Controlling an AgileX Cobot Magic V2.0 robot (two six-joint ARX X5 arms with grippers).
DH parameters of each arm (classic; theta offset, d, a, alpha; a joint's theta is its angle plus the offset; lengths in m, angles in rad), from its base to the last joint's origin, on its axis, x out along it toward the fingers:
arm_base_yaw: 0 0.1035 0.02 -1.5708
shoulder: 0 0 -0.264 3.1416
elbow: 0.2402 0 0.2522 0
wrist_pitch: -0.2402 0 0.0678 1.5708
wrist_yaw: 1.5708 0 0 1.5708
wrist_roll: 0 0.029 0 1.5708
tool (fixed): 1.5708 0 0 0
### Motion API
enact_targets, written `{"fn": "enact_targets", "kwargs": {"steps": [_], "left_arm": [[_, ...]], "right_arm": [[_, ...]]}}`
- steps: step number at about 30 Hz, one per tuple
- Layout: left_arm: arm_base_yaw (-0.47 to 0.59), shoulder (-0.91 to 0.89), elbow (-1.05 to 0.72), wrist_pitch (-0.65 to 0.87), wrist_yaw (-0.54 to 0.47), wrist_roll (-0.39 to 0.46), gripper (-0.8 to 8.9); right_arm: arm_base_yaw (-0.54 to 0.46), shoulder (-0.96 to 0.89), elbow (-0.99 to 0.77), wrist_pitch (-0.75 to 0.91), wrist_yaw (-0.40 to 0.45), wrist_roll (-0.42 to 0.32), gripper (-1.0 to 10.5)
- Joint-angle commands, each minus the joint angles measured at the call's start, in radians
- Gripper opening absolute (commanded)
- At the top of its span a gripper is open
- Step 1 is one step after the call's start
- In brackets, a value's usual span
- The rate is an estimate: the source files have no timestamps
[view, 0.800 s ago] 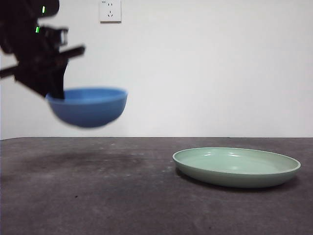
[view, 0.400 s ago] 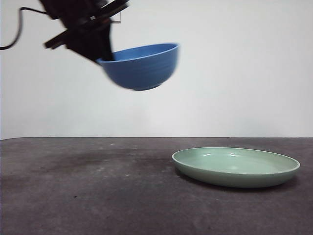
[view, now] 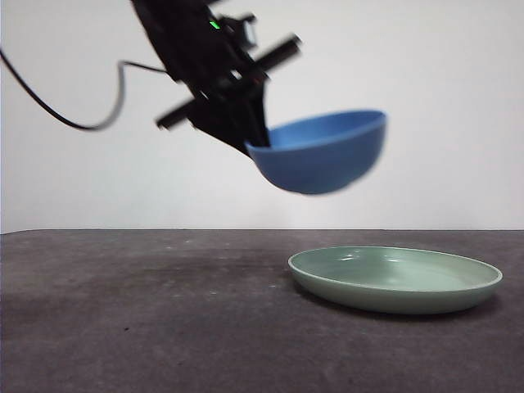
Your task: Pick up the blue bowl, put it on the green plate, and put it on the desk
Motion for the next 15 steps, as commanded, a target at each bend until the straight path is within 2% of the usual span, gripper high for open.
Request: {"fn": "enact_targets", "kwargs": {"steps": [1,15], "left_arm": [[-0.031,0.081,0.072,0.014,0.003,-0.026,0.10],[-0.085,0.368,0.306,-0.035,0.003,-0.032,0.10]], "right_arm": [[0.003,-0.003,0.018,-0.003,0.002,0.025,4.3],[0.003,-0.003,0.018,-0.023,0.008,0.025,4.3]]}}
